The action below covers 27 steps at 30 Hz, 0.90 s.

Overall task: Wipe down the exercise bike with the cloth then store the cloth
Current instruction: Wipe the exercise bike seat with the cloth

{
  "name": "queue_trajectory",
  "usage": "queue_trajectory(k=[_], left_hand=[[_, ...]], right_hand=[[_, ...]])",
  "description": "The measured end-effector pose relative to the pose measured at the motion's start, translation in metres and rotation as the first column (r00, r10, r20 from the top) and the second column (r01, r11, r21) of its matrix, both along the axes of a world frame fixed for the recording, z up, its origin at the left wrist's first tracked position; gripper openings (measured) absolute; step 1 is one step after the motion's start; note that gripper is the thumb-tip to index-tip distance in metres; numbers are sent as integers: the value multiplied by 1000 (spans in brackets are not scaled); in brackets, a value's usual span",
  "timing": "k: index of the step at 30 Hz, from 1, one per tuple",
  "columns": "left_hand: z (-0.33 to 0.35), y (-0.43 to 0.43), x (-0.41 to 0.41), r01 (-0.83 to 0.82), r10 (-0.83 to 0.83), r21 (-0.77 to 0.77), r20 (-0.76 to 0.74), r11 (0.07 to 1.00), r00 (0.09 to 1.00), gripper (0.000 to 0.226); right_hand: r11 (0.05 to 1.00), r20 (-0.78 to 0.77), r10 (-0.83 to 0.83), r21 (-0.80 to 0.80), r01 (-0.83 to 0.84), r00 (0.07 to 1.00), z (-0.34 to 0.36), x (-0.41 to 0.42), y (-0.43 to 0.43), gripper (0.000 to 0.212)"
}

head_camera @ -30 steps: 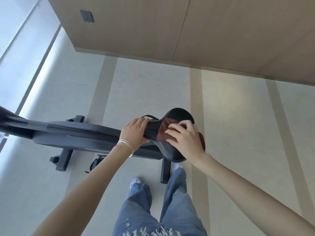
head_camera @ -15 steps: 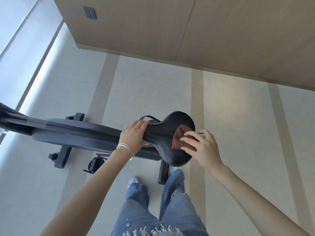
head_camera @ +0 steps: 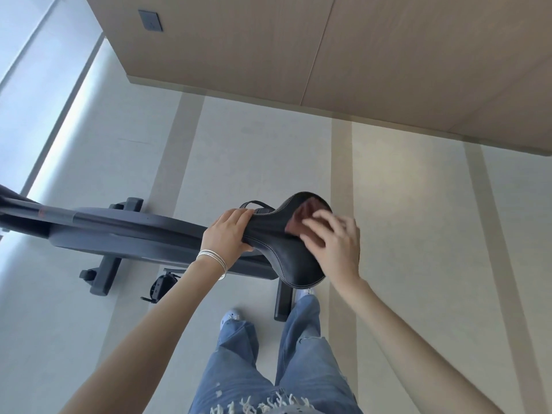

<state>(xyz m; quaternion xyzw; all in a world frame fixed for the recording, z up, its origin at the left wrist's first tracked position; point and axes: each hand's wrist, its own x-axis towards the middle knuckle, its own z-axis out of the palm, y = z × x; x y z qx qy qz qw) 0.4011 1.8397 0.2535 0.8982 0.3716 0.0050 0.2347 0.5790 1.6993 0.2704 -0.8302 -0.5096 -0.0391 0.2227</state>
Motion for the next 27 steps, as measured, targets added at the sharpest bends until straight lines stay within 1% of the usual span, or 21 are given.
queue_trajectory(k=[1,3,5,7,8,10,12,14,15,19,21,24,25,27], left_hand=[[0,0,0,1,-1,0,3,1000,1000,72],[0,1,-1,4,-4,3,6,1000,1000,72],[0,2,-1,10,-10,10,-5,1000,1000,72],[0,1,-1,9,-9,17,-1,1000,1000,71],[0,1,0,7,-7,22,-2,1000,1000,70],[0,1,-1,7,-7,28,-18,1000,1000,70],[-1,1,-1,7,-6,32,-18,999,1000,70],[-1,2,-1,3,-3,25,-18,1000,1000,71],[-1,2,-1,4,-4,21,-24,1000,1000,71],[-3,2,-2,23,-22,41,-16,999,1000,73],[-4,4,-5,43,-42,66,-17,997,999,75],[-6,5,-10,95,-81,144,-96,985,992,78],[-7,5,-13,87,-69,165,-112,982,991,78],[-9,7,-26,18,6,169,-140,985,990,81]], right_hand=[[1000,45,10,9,-11,999,-3,-7,-11,18],[999,87,33,-1,-33,996,-5,-9,-11,17],[989,124,143,-48,-138,982,1,-4,9,19],[962,106,254,-133,-239,961,10,4,35,21],[951,62,264,-186,-249,962,13,11,50,24],[938,-19,192,-292,-189,981,15,30,76,29],[936,-106,74,-335,-105,992,11,48,88,32],[950,-179,9,-304,-64,984,9,55,86,31],[961,-173,10,-271,-57,985,10,53,79,30],[999,-31,11,-30,-12,999,3,18,28,23],[998,50,45,37,-47,998,-3,-1,0,19],[987,134,142,58,-150,981,-10,-20,-32,15],[979,168,191,41,-200,967,-11,-25,-38,14],[952,239,302,-24,-305,923,-12,-38,-41,13]])
